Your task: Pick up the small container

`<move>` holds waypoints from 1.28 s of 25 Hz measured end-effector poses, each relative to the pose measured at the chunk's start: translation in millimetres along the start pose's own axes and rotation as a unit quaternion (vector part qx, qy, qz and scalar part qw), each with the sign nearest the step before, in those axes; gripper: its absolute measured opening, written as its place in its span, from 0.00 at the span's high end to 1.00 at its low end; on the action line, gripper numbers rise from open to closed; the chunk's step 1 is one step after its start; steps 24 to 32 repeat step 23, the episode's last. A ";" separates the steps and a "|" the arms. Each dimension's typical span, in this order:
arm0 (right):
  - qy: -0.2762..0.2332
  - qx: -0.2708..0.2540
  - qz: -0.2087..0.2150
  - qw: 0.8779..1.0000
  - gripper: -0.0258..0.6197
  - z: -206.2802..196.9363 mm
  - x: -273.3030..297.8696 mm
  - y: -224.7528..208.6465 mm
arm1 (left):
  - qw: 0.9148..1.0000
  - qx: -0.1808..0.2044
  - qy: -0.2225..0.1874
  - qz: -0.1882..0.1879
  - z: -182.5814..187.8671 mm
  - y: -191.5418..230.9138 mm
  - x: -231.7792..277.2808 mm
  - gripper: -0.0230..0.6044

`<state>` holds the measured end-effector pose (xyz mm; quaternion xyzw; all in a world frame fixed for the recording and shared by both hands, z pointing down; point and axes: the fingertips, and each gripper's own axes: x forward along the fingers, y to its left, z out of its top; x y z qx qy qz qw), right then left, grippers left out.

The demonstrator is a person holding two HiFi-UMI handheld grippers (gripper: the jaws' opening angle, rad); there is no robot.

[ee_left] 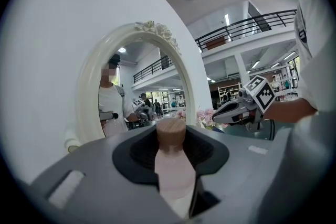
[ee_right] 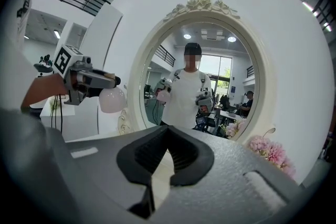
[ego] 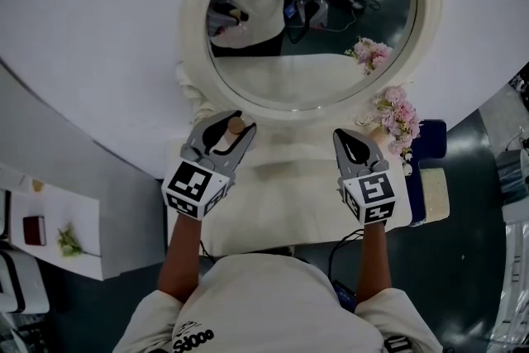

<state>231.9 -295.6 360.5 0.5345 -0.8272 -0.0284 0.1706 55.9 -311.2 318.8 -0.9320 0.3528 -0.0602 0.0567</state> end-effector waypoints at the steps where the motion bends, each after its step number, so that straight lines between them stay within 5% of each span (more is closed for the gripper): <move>1: 0.001 -0.001 0.000 1.000 0.96 0.2 -0.8 0.4 | 1.000 0.000 0.000 -0.001 0.5 -0.6 -0.2 0.72; 32: -0.004 0.002 0.002 1.000 0.96 3.0 -8.8 5.6 | 1.000 -0.002 0.006 -0.002 -5.4 -8.1 -6.6 0.72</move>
